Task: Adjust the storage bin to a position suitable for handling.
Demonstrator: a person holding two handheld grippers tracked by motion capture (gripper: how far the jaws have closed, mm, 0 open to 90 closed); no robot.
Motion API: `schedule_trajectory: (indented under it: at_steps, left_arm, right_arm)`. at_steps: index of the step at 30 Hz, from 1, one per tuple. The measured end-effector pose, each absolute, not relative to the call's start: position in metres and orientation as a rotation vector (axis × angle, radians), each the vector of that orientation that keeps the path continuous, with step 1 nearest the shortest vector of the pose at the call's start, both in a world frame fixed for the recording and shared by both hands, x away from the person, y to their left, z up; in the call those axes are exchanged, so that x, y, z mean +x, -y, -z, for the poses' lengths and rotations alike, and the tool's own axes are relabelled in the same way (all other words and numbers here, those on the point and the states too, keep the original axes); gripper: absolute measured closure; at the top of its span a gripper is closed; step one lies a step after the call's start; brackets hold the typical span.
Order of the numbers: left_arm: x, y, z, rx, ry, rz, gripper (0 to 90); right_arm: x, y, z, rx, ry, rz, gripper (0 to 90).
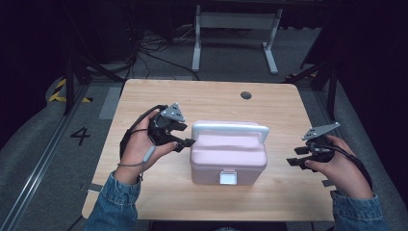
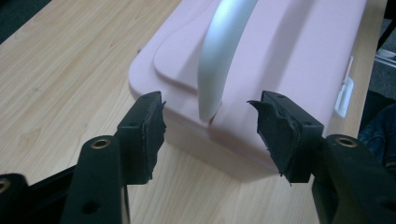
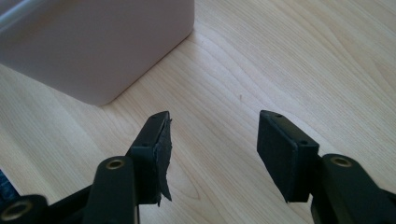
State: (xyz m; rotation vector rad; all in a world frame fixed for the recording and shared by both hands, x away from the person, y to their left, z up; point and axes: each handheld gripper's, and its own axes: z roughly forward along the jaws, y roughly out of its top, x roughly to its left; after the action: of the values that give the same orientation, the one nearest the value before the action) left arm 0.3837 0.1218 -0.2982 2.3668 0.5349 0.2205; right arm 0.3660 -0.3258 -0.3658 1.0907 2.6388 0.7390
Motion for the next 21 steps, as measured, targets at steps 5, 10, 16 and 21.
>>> schedule_trajectory:
  at_steps: [5,10,16,21]
  left_arm:
    - [0.391,-0.109,0.303,2.343,-0.515,-0.228,42.2]
    - [0.395,-0.095,0.307,2.360,-0.512,-0.228,44.4]
    - [0.394,-0.081,0.311,2.340,-0.512,-0.280,48.3]
    - [0.393,-0.076,0.308,2.328,-0.499,-0.316,53.8]
  right_arm:
    - [0.366,0.322,0.367,1.069,-2.658,-0.729,47.0]
    - [0.367,0.321,0.369,1.066,-2.669,-0.723,47.4]
    - [0.367,0.318,0.370,1.041,-2.687,-0.710,48.1]
    - [0.368,0.318,0.371,1.035,-2.696,-0.718,48.1]
